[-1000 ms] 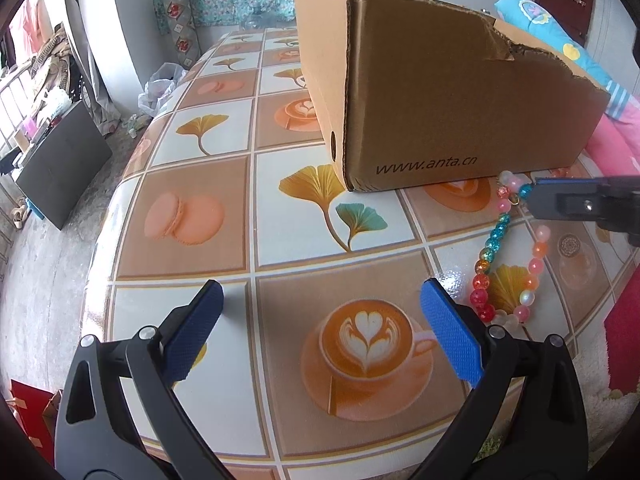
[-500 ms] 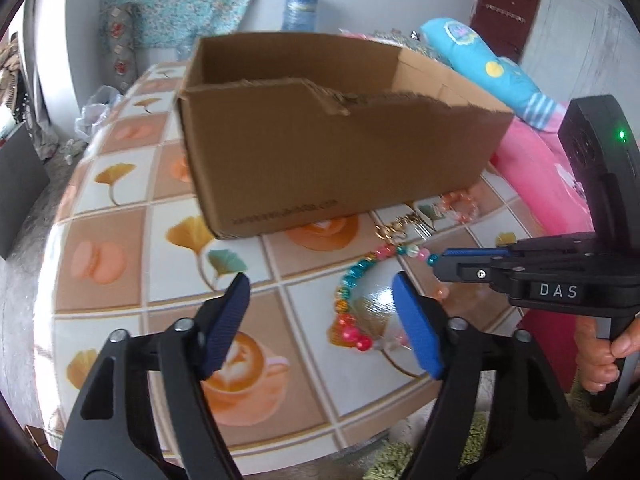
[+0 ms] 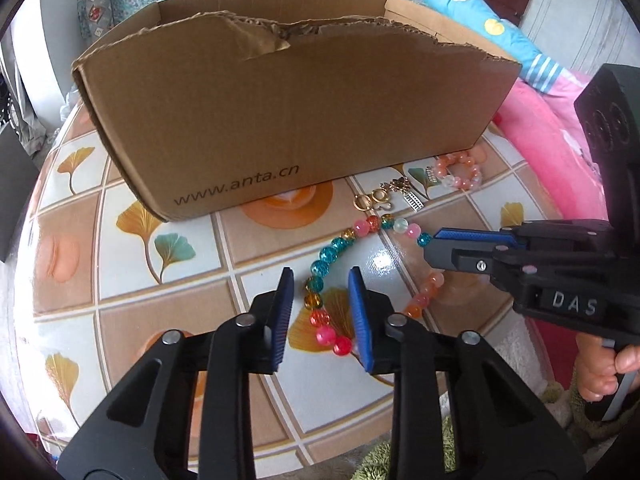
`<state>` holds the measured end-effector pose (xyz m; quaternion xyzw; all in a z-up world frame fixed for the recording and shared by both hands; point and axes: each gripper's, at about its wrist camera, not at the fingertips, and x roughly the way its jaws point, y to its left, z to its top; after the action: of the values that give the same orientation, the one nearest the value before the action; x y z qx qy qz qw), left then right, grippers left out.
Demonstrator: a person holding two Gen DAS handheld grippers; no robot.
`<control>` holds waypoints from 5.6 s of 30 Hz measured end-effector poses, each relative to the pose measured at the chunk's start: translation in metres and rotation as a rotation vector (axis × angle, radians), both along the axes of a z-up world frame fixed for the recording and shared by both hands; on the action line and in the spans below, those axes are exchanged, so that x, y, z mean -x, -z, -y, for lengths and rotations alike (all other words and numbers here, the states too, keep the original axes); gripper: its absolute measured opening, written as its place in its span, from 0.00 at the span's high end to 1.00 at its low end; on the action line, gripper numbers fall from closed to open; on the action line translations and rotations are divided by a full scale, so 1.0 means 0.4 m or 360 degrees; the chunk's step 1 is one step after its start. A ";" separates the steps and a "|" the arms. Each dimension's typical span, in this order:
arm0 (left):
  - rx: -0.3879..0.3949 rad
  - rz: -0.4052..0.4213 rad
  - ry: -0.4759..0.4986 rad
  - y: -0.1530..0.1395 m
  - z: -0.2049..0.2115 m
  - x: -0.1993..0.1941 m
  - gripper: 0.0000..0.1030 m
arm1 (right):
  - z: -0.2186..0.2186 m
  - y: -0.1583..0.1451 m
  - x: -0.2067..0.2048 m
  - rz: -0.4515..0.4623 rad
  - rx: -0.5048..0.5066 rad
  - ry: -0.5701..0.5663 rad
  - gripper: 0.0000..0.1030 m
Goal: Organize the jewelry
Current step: 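Lift the bead bracelet with the right tool and carry it into the box, then open the right tool to drop the bracelet in the box and withdraw, then move the right tool toward the pink-orange bead bracelet and gold charms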
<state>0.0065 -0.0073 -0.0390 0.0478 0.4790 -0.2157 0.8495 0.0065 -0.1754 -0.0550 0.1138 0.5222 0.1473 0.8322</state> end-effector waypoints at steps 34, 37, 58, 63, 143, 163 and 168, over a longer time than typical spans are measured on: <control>0.0180 0.0149 0.0062 -0.109 -0.014 0.037 0.92 | -0.081 -0.124 0.078 0.0305 0.0204 0.0003 0.90; 0.0245 0.0213 0.0065 -0.165 -0.028 0.062 0.92 | -0.081 -0.172 0.090 0.0383 0.0188 0.0003 0.90; 0.0340 0.0645 0.0108 -0.495 -0.041 -0.084 0.92 | -0.068 -0.489 -0.087 0.0844 0.0110 -0.0133 0.90; 0.0275 0.0512 0.0082 -0.438 -0.035 -0.200 0.92 | -0.081 -0.423 -0.226 0.0646 0.0091 -0.0199 0.90; 0.0145 0.0266 -0.0020 -0.086 -0.010 -0.097 0.51 | 0.136 -0.148 -0.146 0.0210 -0.0057 0.0218 0.65; 0.0059 0.0214 0.0180 -0.037 0.062 -0.015 0.51 | 0.054 -0.058 0.012 0.0111 0.0051 -0.0076 0.60; 0.0003 0.0233 0.0213 -0.037 0.089 -0.005 0.51 | 0.044 -0.079 0.012 0.0285 0.0293 -0.0064 0.61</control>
<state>0.0084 -0.0429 -0.0240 0.0944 0.4111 -0.2684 0.8660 0.0019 -0.1931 -0.0234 0.0128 0.4592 0.1250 0.8794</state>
